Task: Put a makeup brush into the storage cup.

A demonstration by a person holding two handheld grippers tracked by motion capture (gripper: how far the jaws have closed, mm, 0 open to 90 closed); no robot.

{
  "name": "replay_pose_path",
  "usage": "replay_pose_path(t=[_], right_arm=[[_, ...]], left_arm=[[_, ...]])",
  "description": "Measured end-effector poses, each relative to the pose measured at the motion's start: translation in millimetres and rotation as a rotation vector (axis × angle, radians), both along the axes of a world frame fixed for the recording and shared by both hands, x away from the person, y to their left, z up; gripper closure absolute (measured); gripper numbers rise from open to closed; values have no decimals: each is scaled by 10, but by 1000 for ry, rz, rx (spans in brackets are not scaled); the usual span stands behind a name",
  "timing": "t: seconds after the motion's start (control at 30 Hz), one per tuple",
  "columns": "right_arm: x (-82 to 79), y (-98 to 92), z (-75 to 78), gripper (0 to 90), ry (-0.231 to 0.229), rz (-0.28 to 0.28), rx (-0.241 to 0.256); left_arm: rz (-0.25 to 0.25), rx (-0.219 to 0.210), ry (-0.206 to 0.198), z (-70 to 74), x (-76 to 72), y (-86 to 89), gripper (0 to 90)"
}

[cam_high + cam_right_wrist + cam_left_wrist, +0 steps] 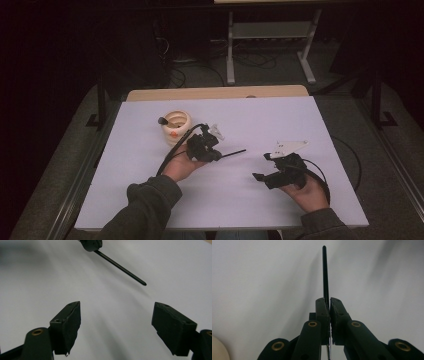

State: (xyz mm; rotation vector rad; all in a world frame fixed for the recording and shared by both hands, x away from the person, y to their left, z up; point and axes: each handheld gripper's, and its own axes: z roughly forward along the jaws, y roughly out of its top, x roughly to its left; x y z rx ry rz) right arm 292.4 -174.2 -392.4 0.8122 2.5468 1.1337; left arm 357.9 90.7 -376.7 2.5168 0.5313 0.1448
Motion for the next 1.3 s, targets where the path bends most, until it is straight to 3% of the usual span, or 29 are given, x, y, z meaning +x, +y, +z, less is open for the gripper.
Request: replay_pose_path(t=[0.4, 0.53, 0.73, 0.77, 0.9, 0.93, 1.3], right_arm=[[12, 184, 86, 227, 10, 64, -18], [19, 244, 119, 227, 11, 86, -34], [48, 321, 171, 233, 9, 119, -51], [50, 337, 181, 234, 11, 123, -54], [62, 388, 208, 252, 10, 158, -61], [66, 398, 216, 254, 19, 165, -65], [121, 539, 318, 264, 34, 218, -88]], left_arm=[[-68, 5, -8, 137, -170, 162, 862], [-56, -23, -11, 164, -213, 223, 862], [-55, -31, -8, 190, -251, 329, 862], [-69, -14, -12, 201, -249, 352, 862], [-63, -38, -7, 208, -296, 394, 861], [-84, -19, -10, 222, -290, 417, 861], [-81, -58, -26, 270, -373, 533, 861]])
